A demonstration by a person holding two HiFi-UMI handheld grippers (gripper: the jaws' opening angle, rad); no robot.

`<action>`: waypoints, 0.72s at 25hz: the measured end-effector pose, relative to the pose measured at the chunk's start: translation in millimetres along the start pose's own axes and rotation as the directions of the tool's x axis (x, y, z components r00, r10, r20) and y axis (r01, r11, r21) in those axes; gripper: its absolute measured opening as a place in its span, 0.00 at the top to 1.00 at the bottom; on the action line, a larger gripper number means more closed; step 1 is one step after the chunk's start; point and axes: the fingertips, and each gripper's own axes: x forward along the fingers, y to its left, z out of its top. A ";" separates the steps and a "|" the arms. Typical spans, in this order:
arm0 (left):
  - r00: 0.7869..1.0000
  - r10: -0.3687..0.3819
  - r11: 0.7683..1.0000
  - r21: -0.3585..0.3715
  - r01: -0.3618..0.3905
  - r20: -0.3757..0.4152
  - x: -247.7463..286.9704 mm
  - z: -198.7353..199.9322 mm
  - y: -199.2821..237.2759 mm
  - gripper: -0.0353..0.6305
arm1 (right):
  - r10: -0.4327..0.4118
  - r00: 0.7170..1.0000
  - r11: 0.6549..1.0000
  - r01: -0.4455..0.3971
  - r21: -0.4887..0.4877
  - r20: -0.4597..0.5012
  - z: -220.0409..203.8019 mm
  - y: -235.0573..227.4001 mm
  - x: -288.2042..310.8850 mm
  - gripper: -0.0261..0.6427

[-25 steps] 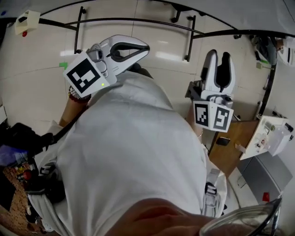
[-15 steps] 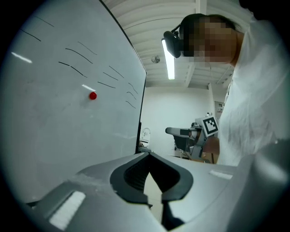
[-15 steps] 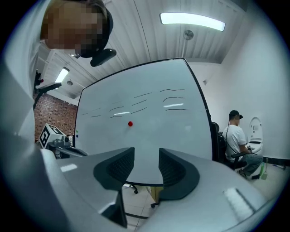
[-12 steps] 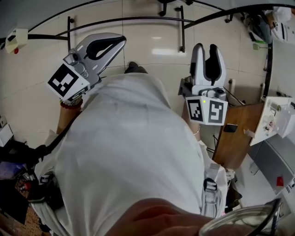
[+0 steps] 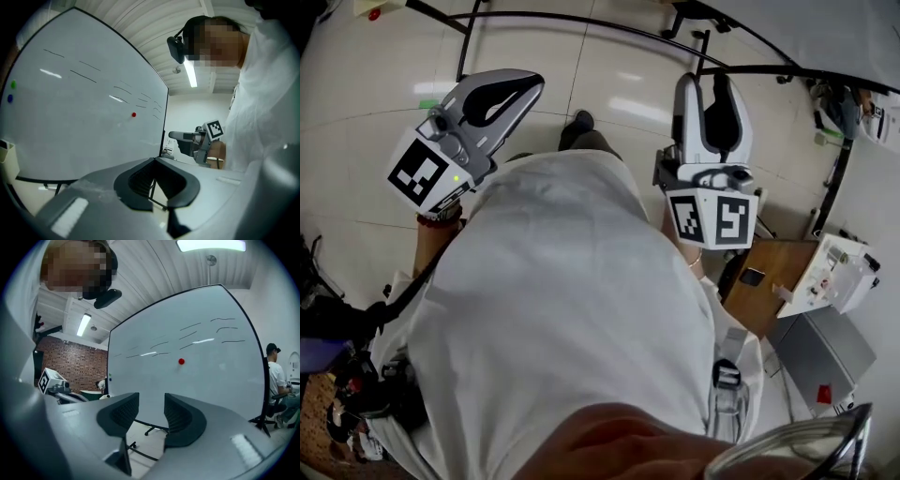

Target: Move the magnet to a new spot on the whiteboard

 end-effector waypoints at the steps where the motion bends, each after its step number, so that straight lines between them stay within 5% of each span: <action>1: 1.000 0.008 1.000 -0.005 -0.008 0.006 -13.8 -1.2 -1.2 0.94 | 0.014 1.000 1.000 -0.014 -0.009 0.001 3.0 15.1 -0.2 0.72; 10: 0.998 -0.016 1.000 0.000 0.016 0.053 -120.0 -12.9 -60.0 0.94 | -0.001 1.000 0.995 0.001 -0.103 -0.001 14.6 119.2 -74.2 0.72; 18: 0.998 -0.063 0.997 -0.037 0.064 0.027 -160.5 -52.5 -93.9 0.94 | -0.082 0.995 0.991 0.076 -0.114 -0.051 -0.3 153.7 -140.1 0.72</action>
